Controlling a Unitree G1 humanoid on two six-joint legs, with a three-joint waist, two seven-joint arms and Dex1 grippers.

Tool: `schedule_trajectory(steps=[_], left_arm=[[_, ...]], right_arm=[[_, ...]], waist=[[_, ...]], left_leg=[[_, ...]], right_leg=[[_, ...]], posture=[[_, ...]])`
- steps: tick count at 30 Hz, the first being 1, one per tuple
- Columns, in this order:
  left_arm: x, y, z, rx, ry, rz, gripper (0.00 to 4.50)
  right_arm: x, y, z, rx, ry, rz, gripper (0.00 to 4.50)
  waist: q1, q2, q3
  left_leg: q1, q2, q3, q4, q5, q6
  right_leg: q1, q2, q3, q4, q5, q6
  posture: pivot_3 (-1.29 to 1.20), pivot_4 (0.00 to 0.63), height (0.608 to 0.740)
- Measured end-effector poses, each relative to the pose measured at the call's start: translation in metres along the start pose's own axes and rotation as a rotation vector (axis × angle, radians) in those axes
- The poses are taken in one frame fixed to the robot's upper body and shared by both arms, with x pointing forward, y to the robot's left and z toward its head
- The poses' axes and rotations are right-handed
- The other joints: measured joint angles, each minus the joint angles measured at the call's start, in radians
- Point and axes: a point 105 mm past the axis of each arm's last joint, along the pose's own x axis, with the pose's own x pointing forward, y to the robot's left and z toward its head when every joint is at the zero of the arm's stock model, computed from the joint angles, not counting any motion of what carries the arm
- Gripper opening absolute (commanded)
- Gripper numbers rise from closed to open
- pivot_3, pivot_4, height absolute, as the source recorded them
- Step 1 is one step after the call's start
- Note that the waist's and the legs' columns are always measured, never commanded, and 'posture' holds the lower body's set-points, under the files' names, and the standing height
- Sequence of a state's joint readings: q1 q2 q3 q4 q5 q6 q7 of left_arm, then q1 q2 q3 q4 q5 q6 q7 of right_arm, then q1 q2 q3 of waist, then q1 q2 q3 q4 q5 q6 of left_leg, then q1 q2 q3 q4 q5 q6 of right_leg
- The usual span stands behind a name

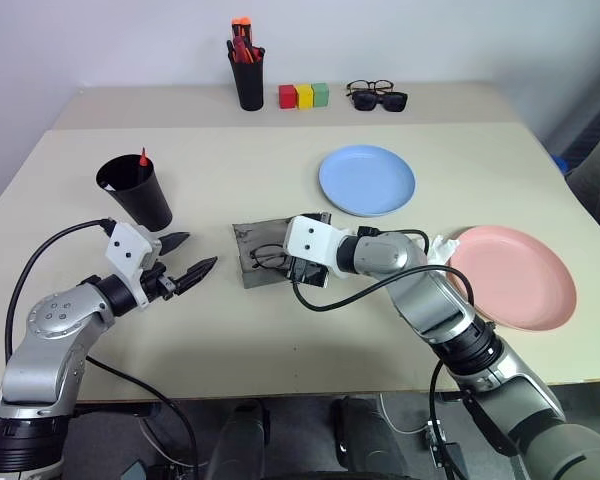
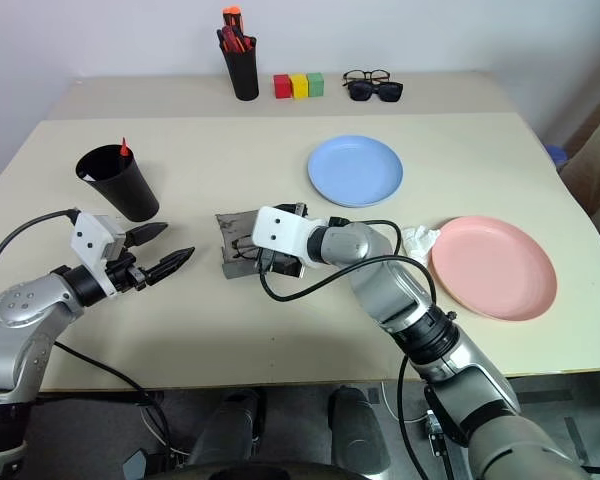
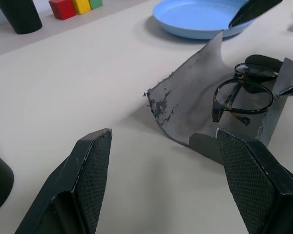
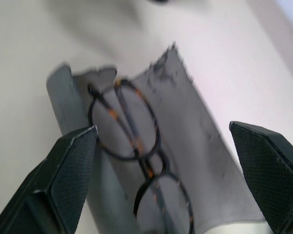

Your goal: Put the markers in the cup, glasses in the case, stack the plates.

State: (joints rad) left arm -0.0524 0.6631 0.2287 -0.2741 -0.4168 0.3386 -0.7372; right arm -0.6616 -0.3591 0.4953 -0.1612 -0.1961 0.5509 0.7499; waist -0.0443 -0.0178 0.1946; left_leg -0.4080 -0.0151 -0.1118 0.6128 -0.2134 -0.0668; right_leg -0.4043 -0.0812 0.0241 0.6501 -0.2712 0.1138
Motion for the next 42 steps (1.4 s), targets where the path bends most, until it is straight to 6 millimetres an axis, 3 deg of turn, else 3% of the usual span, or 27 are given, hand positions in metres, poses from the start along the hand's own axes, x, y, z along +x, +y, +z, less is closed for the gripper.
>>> schedule_trajectory(steps=[32,36,38,40,42], left_arm=[[0.006,0.003,0.005,0.004,-0.014,-0.002,3.49],[0.019,0.012,0.017,-0.043,-0.025,0.010,2.26],[0.034,0.018,0.029,-0.061,-0.038,0.008,1.18],[0.063,0.019,0.042,-0.086,-0.044,-0.014,0.25],[0.090,0.021,0.052,-0.117,-0.030,-0.019,0.25]], right_arm=[[0.001,-0.003,-0.001,0.036,0.009,-0.045,4.41],[-0.009,-0.009,0.005,0.052,-0.033,-0.045,4.47],[-0.019,-0.014,0.010,0.046,-0.064,-0.047,4.47],[-0.037,-0.018,0.003,0.040,-0.067,-0.048,4.47],[-0.051,-0.020,-0.003,0.055,-0.073,-0.045,4.47]], waist=[[0.001,0.000,0.000],[0.007,0.000,0.000],[0.012,-0.001,0.000],[0.031,-0.001,0.000],[0.034,-0.002,0.000]], left_leg=[[0.000,0.000,0.000,0.000,0.000,0.000],[-0.001,0.000,-0.001,0.000,0.000,0.000],[-0.001,-0.001,-0.001,0.001,0.000,0.000],[-0.001,-0.002,-0.002,0.001,0.000,0.000],[-0.001,-0.003,-0.002,0.002,0.000,0.000]], right_leg=[[0.000,0.000,0.000,0.000,0.000,0.000],[0.000,0.000,-0.001,0.000,0.000,0.000],[0.001,0.000,-0.001,-0.001,0.000,0.001],[0.002,-0.001,-0.001,-0.001,0.000,0.002],[0.003,-0.001,-0.002,-0.002,0.000,0.003]], posture=[[0.00,0.150,0.740],[0.00,0.150,0.740],[0.00,0.150,0.740],[0.00,0.150,0.740],[0.00,0.150,0.740]])
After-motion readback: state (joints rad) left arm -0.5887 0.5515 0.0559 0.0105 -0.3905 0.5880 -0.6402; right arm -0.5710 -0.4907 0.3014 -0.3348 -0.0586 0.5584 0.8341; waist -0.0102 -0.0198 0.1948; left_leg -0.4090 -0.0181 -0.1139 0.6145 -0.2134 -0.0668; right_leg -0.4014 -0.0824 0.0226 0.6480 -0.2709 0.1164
